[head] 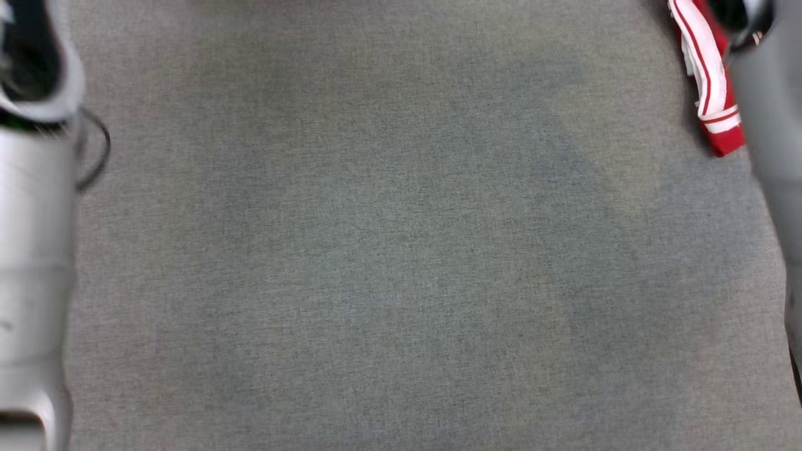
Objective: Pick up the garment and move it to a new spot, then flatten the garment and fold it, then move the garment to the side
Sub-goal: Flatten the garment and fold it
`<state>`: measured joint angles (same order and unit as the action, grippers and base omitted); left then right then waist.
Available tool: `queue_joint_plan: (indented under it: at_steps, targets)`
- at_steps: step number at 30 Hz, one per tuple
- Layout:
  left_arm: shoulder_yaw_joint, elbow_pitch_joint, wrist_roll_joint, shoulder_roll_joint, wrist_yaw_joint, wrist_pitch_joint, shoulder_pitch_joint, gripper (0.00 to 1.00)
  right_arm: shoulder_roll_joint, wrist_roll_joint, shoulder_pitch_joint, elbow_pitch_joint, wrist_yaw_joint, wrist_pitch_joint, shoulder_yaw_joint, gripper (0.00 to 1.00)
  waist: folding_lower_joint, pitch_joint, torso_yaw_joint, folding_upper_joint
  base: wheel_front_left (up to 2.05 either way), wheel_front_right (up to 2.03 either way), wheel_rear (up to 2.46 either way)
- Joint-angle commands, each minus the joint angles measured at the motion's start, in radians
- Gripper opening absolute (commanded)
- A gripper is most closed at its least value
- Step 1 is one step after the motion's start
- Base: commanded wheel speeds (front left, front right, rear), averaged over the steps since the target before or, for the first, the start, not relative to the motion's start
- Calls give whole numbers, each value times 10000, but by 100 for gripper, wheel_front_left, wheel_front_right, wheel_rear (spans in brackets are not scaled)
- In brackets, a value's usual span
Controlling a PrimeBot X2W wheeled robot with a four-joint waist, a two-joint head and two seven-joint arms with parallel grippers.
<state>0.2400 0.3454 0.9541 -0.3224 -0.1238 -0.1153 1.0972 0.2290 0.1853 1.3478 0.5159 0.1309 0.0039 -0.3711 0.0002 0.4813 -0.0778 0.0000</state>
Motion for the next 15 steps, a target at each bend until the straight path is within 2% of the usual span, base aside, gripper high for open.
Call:
queue_joint_plan:
  at_steps: [1, 3, 8, 12, 15]
  targets:
    - [528, 98, -348, -4, -69, -334, -632, 0, 291, 114, -693, 74, 0, -84, -282, 0, -2, -93, 85, 0, 0, 0, 0]
    - [1359, 173, -629, 178, -81, -859, -1443, 0, 624, 197, -1571, -14, -1, 3, -750, 0, -2, -247, 204, 0, 0, 0, 0]
    - [3129, 490, -376, 418, -77, -1374, -3667, 0, 1577, 1233, -4310, -712, -1, 742, -1664, 0, -2, -766, 381, 0, 0, 0, 0]
    - [4192, 571, -339, 251, -77, -1480, -5472, 0, 2278, 2070, -6434, -1715, 0, 1553, -1610, 0, -2, -1462, 425, 0, 0, 0, 0]
    - [4535, 326, -582, 22, -78, -1501, -6682, 0, 2792, 2425, -7907, -2633, -1, 2382, -1317, 0, -2, -1965, 441, 0, 0, 0, 0]
